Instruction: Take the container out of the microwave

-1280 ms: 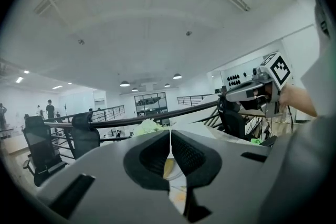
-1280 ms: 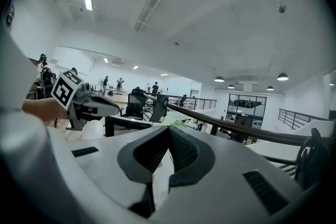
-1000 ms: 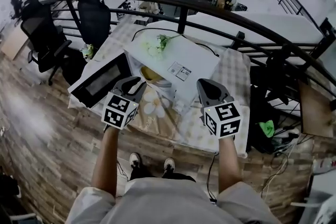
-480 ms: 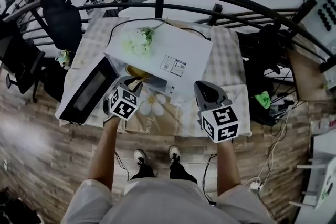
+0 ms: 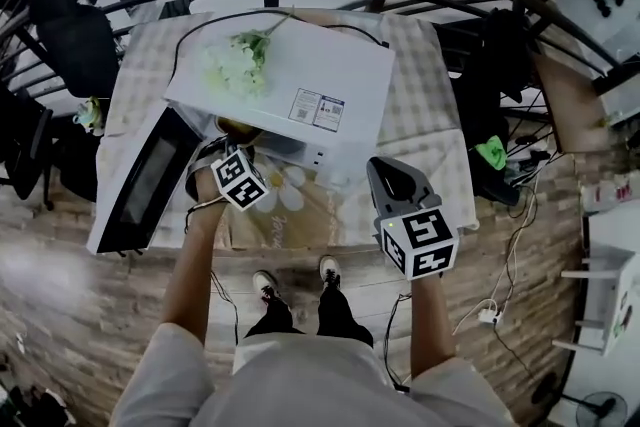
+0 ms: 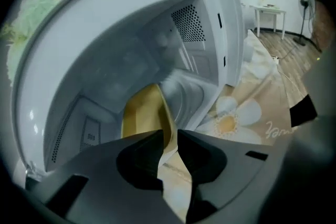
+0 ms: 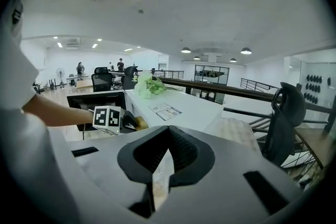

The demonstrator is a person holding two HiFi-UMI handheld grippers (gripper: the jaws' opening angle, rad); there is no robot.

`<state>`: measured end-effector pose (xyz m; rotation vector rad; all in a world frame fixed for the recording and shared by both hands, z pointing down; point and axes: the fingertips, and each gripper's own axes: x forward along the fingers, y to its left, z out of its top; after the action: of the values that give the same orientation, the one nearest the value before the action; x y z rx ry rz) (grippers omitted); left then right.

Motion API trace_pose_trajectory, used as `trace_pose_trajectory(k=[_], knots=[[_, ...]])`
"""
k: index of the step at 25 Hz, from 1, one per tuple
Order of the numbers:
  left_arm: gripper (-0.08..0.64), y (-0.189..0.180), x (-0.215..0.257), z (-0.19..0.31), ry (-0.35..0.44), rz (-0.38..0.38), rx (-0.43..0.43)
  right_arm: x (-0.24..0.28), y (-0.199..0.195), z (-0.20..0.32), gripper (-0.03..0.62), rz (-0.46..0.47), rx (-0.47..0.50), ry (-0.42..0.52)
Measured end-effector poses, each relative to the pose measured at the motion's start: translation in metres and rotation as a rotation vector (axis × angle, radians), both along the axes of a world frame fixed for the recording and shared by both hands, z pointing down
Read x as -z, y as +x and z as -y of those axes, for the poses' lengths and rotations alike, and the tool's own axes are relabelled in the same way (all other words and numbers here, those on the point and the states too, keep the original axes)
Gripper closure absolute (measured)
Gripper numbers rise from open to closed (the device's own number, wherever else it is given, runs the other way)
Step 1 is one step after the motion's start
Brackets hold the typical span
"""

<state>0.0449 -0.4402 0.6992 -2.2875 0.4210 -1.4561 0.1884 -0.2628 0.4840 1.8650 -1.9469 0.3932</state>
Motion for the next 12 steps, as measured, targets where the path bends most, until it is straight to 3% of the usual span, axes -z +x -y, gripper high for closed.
trace_pose_trajectory(k=[5, 12], knots=[[0.502, 0.005, -0.009, 0.004, 0.011, 0.036, -0.046, -0.003, 0.004, -0.005, 0.578, -0.011, -0.021, -0.013], [0.522, -0.003, -0.003, -0.021, -0.08, 0.023, -0.063, 0.009, -0.004, -0.007, 0.578, -0.036, 0.012, 0.009]])
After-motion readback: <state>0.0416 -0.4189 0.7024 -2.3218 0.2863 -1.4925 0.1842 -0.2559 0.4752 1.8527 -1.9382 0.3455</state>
